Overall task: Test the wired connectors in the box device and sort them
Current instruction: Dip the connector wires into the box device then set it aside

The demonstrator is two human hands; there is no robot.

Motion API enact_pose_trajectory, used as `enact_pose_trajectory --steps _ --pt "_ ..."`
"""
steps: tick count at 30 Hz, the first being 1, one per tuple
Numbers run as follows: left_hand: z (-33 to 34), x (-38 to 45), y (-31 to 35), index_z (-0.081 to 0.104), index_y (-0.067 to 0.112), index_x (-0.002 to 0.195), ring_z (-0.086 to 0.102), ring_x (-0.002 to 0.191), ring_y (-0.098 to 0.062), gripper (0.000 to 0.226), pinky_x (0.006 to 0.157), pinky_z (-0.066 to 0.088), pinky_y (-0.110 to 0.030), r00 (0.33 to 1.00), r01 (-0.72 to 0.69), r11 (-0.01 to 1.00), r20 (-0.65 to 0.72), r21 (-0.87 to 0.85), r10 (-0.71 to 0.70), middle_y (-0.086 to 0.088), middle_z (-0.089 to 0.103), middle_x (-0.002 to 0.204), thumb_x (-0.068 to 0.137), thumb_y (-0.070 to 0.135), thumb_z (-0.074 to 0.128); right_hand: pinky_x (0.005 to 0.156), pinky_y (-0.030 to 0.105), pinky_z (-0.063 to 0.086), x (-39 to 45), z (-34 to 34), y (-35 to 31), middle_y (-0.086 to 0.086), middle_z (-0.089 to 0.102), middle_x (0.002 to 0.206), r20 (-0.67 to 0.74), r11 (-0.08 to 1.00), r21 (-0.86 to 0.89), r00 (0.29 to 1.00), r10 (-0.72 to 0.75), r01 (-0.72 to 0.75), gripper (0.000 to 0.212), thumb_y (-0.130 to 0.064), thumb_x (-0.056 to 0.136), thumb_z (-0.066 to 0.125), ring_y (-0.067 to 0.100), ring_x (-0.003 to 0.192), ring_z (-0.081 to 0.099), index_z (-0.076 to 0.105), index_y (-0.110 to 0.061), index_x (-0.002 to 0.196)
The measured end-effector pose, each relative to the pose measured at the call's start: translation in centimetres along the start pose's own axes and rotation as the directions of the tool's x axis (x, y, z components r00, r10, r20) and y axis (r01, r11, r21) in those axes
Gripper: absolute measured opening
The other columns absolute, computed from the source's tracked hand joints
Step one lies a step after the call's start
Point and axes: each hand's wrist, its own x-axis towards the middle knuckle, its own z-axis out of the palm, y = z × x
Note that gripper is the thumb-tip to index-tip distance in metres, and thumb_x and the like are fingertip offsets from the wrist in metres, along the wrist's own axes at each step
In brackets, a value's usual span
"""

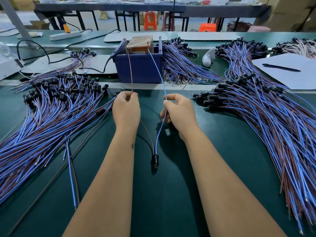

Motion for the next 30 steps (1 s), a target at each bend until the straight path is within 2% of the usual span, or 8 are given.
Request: enact_pose_trajectory --steps 6,10,15,18,25,30 --pt "-0.07 -0.08 -0.02 0.06 0.029 0.087 0.048 0.058 -0.008 0.014 0.062 0.044 -0.029 1.0 -0.011 1.0 -0.02 -0.005 0.011 0.009 0.056 0.068 0.094 0.023 0.049 0.042 0.016 0.041 -0.01 -0.07 0.01 -0.004 0.062 0.049 0.004 1.0 0.003 1.0 0.001 -0.001 0.017 -0.008 0.093 0.049 0.009 0.046 0.057 0.059 -0.016 0.103" --pt "0.0 0.06 0.02 0.058 0.027 0.083 0.049 0.061 -0.012 0.016 0.068 0.043 -0.032 1.0 -0.013 0.999 -0.025 -0.038 0.012 0.007 0.055 0.067 0.094 0.019 0.049 0.039 0.016 0.039 0.01 0.1 -0.02 -0.003 0.06 0.045 -0.003 1.0 0.023 1.0 0.009 -0.009 0.018 -0.004 0.092 0.048 0.008 0.04 0.052 0.058 -0.013 0.103" --pt "-0.04 0.18 -0.07 0.058 0.029 0.082 0.048 0.055 -0.006 0.017 0.064 0.044 -0.029 1.0 -0.006 0.999 -0.028 -0.033 0.005 0.009 0.054 0.064 0.094 0.02 0.049 0.04 0.015 0.039 -0.03 0.07 -0.16 -0.002 0.06 0.046 0.0 1.0 0.027 1.0 0.016 -0.016 0.019 -0.005 0.092 0.048 0.006 0.04 0.053 0.059 -0.012 0.106" --pt "-0.04 0.22 -0.07 0.058 0.029 0.081 0.048 0.056 -0.008 0.017 0.064 0.043 -0.029 1.0 -0.006 1.0 -0.03 -0.026 0.005 0.009 0.055 0.064 0.094 0.021 0.05 0.039 0.015 0.039 -0.08 0.0 -0.24 -0.002 0.06 0.047 -0.002 0.999 0.035 1.0 0.023 -0.023 0.02 -0.005 0.093 0.048 0.005 0.041 0.053 0.06 -0.01 0.108" --pt "-0.13 0.26 -0.12 0.059 0.03 0.082 0.047 0.051 -0.004 0.017 0.059 0.041 -0.025 1.0 -0.006 1.0 -0.027 -0.017 0.006 0.01 0.055 0.064 0.093 0.021 0.049 0.04 0.016 0.04 -0.11 0.02 -0.22 -0.002 0.061 0.047 0.005 0.999 0.027 1.0 0.03 -0.03 0.017 -0.006 0.093 0.048 0.008 0.041 0.054 0.059 -0.015 0.103" --pt "-0.19 0.26 -0.14 0.06 0.03 0.084 0.044 0.043 0.002 0.017 0.052 0.041 -0.019 1.0 0.003 1.0 -0.022 -0.02 -0.004 0.013 0.054 0.058 0.094 0.022 0.05 0.04 0.016 0.04 -0.13 -0.04 -0.18 -0.003 0.061 0.047 0.006 1.0 0.023 1.0 0.019 -0.019 0.018 -0.006 0.093 0.048 0.007 0.042 0.055 0.06 -0.013 0.105"
